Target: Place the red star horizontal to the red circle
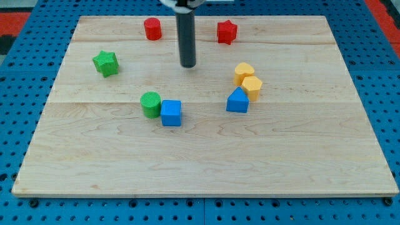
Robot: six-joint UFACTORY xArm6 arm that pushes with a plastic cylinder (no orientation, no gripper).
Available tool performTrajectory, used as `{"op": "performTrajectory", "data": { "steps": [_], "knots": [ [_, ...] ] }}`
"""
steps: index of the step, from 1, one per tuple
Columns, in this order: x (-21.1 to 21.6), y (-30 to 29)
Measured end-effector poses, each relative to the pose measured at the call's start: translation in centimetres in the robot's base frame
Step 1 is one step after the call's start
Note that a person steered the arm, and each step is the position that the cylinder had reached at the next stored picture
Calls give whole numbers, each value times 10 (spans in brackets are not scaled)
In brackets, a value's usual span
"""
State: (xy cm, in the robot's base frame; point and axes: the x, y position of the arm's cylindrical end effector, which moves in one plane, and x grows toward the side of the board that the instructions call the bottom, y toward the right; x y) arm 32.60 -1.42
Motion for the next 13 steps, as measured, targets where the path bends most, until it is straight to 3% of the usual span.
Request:
{"op": "performTrajectory", "data": {
  "steps": [2,3,5,6,7,8,9,10,11,13],
  "knots": [
    [-66,143],
    [-100,111],
    [-52,50],
    [-106,61],
    [-125,8],
    [-119,-50],
    [-80,-87],
    [-77,-116],
    [-104,-124],
    [-56,-142]
  ]
}}
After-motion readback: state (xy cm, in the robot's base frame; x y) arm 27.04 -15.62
